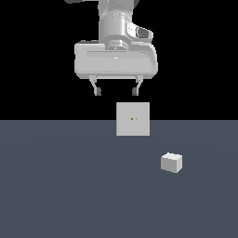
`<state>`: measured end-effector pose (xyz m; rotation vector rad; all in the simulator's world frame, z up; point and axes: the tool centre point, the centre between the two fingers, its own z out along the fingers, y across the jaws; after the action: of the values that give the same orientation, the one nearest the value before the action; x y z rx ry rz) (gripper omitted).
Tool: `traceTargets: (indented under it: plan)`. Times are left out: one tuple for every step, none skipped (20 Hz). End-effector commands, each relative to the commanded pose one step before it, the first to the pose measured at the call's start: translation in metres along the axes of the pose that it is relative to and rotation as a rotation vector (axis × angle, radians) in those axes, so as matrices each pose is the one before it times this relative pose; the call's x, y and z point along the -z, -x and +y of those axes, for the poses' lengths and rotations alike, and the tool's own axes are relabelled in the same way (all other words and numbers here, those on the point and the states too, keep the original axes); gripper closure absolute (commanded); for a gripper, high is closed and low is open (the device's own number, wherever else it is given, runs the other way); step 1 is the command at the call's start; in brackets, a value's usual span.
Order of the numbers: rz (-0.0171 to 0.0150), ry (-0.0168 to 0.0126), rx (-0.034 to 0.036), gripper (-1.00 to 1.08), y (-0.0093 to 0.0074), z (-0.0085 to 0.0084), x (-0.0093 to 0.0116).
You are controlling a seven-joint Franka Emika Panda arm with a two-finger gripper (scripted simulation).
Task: Plug the charger into the wall socket.
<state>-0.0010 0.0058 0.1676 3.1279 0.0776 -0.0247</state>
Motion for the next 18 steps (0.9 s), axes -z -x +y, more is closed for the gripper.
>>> traceTargets:
  plan:
    - [0.0, 0.0, 0.0, -0.92, 0.0, 0.00001, 0.0]
    - [0.00033, 0.00012, -0.00059, -0.92, 0.00004, 0.0001, -0.00006]
    - [0.00091, 0.00029, -0.0017, -0.92, 0.00009, 0.00027, -0.00023]
    - [0.00151, 0.00048, -0.00283, -0.92, 0.00015, 0.00044, -0.00039]
    - [0.00213, 0.00068, -0.004, -0.92, 0.00021, 0.00064, -0.00053]
    - [0.00275, 0.00088, -0.00515, -0.92, 0.00027, 0.00083, -0.00068]
    - [0.00334, 0.00107, -0.00626, -0.92, 0.00033, 0.001, -0.00085]
    - [0.00396, 0.00127, -0.00743, -0.92, 0.00039, 0.00119, -0.00099]
    - [0.00458, 0.00146, -0.00858, -0.92, 0.00045, 0.00139, -0.00114]
    - [0.00517, 0.00165, -0.0097, -0.92, 0.00051, 0.00155, -0.0013]
    - [0.00579, 0.00185, -0.01084, -0.92, 0.00057, 0.00174, -0.00145]
    - [0.00639, 0.00204, -0.01197, -0.92, 0.00062, 0.00191, -0.00161]
    - [0.00701, 0.00224, -0.01313, -0.92, 0.00068, 0.0021, -0.00176]
    - [0.00763, 0.00243, -0.01428, -0.92, 0.00074, 0.00229, -0.00191]
    - [0.00823, 0.00262, -0.0154, -0.92, 0.0008, 0.00246, -0.00207]
    - [0.00885, 0.00282, -0.01656, -0.92, 0.00086, 0.00266, -0.00221]
    - [0.00946, 0.00301, -0.0177, -0.92, 0.00092, 0.00283, -0.00237]
    - [0.01006, 0.0032, -0.01881, -0.92, 0.00098, 0.00301, -0.00252]
